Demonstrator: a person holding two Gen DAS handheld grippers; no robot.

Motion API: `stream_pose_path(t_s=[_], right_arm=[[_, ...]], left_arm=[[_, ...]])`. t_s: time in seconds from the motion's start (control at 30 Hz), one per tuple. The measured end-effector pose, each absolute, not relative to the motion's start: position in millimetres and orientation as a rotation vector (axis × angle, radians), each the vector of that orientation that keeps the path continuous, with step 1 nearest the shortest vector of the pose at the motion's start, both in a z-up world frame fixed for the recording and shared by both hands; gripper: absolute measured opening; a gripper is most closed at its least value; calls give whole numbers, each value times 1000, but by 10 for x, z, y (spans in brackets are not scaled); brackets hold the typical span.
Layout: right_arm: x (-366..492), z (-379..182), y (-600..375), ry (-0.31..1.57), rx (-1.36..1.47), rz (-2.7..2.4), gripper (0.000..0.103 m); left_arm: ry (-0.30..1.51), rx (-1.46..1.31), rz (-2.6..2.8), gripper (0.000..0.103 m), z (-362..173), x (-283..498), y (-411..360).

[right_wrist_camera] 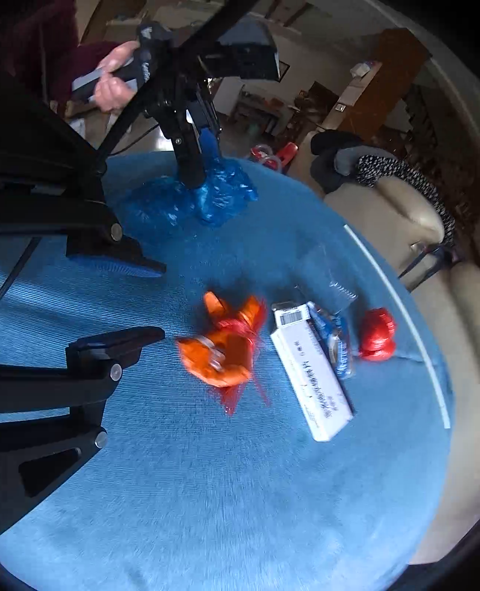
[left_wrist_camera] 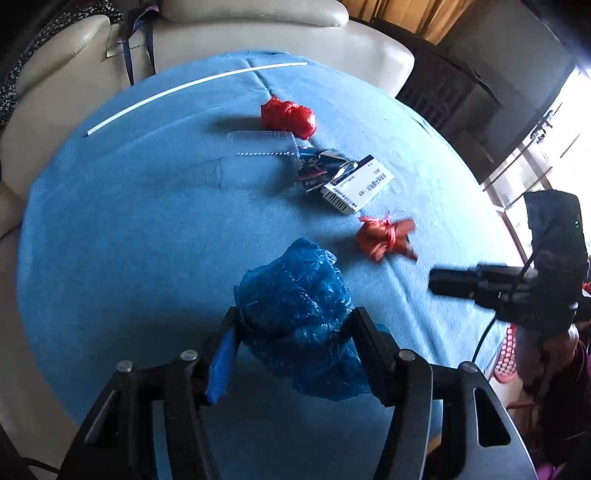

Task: Collect trash
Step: 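Grasp the orange wrapper with the right tool while the left tool grasps the blue bag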

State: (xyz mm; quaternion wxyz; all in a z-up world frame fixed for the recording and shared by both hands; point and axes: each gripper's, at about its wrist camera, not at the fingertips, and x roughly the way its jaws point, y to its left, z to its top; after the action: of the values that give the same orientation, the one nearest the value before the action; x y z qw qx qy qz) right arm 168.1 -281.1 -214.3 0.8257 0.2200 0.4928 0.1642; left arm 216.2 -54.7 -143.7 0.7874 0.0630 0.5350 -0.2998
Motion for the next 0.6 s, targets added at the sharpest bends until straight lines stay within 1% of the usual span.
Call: stream_pose_path(t_s=[0.1,0.23,0.33,0.43,0.5,0.53,0.57,0.6], right_arm=[[1689,-2018,-2746,988,365,302,32],[1848,-1934,-2604,964,199,264,38],[1994,-1892,-2585,941,104,253,66],[2174,-1920,-2674,914,142,267,66],[2311,-2023,-2721,953,212,300,65],[2372,-2099,-2735,980,236,303,60],[2397,-2171,-2726,997,246,300,49],[2410,-2233,-2734,1020,263,307,44]], left_arm=[[1175,119,-650,64,-1440,2172,-454],[1205,65,-666,65,-1423,2144,-337],[1185,65,-690,66,-1390,2105,-316],[1159,74,-691,69,-1360,2087,-329],[1166,81,-678,69,-1374,2096,-355],[1168,80,-684,69,-1377,2095,-356],[1171,80,-685,69,-1383,2082,-346],[1172,80,-684,69,-1387,2066,-324]])
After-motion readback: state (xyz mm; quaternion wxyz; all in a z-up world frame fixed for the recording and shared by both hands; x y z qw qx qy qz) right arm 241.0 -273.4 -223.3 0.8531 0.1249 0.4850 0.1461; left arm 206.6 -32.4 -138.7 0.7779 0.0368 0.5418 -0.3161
